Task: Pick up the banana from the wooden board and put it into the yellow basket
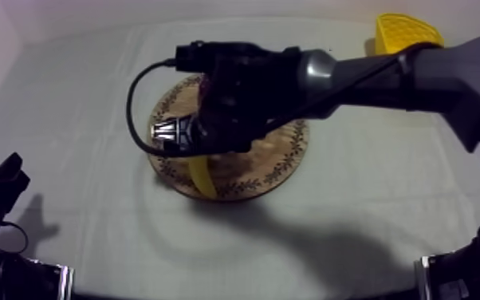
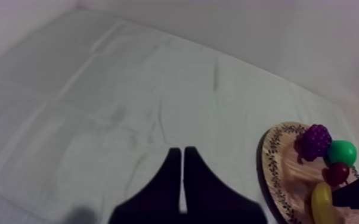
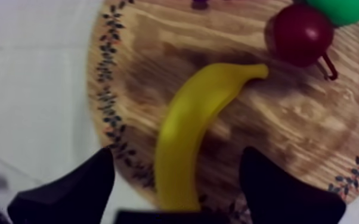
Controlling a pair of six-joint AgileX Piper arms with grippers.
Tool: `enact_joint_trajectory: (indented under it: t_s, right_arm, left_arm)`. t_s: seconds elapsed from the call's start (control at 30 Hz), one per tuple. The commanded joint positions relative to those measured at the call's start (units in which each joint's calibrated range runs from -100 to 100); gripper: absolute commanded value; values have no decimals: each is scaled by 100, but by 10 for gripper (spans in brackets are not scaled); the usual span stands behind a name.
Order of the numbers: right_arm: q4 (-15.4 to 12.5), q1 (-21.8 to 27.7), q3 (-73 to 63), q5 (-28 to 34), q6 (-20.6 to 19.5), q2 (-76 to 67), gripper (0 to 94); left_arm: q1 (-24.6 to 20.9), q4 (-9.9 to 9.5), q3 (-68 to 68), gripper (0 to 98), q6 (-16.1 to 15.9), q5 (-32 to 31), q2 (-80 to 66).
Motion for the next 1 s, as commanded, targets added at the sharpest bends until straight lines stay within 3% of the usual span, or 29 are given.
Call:
enact_joint_trajectory:
  t_s: [0.0, 0.43, 0.67, 0.97]
  right_arm:
    - [-5, 8, -39, -9, 6, 127, 587]
    - [-67, 173, -205, -294, 172, 702, 540]
    - [-82, 220, 4, -637, 329, 684, 354]
    - [215, 93, 527, -1063, 156, 474, 191]
  left_arm:
    - [-3, -1, 3, 1, -1, 2, -3]
    - [-3, -1, 3, 1, -2, 2, -3]
    - [-3, -1, 3, 1, -2, 2, -3]
    - [-3, -1, 3, 1, -2, 2, -3]
